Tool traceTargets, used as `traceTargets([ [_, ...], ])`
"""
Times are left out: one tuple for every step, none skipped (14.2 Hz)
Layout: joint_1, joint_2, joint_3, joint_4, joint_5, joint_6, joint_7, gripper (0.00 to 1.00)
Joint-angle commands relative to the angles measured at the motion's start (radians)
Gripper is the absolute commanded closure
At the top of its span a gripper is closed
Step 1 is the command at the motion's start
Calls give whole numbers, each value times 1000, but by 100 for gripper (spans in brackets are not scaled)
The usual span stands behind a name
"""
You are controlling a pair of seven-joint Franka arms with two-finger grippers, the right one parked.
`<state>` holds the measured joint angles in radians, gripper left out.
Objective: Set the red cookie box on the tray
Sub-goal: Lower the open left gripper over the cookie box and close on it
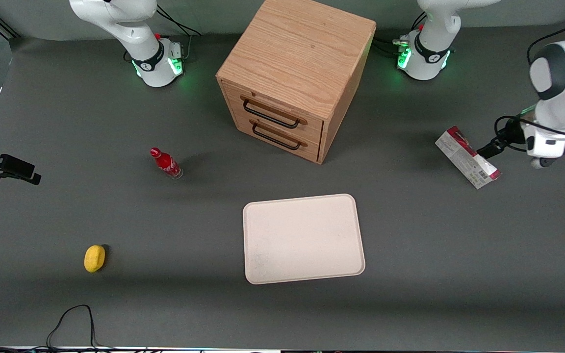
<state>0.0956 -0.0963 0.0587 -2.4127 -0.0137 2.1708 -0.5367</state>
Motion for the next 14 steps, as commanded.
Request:
traceTargets([
  [27, 56, -5, -78, -9, 148, 30, 0],
  [32, 82, -5, -86, -9, 180, 59, 0],
  [55, 111, -5, -89, -9, 204, 76, 0],
  [64, 142, -5, -92, -8, 242, 80, 0],
  [64, 165, -5, -100, -9, 280, 81, 0],
  [64, 184, -5, -108, -9, 315, 80, 0],
  [64, 199, -5, -112, -9, 334, 80, 0],
  [64, 208, -7, -114, -9, 343, 80, 0],
  [62, 213, -7, -114, -9, 345, 78, 0],
  [62, 213, -7, -114, -9, 345, 75, 0],
  [61, 214, -8, -114, -11, 343, 72, 0],
  [61, 214, -8, -114, -11, 342, 70, 0],
  [58, 213, -8, -114, -11, 337, 66, 1],
  [53, 211, -10, -114, -11, 333, 63, 9],
])
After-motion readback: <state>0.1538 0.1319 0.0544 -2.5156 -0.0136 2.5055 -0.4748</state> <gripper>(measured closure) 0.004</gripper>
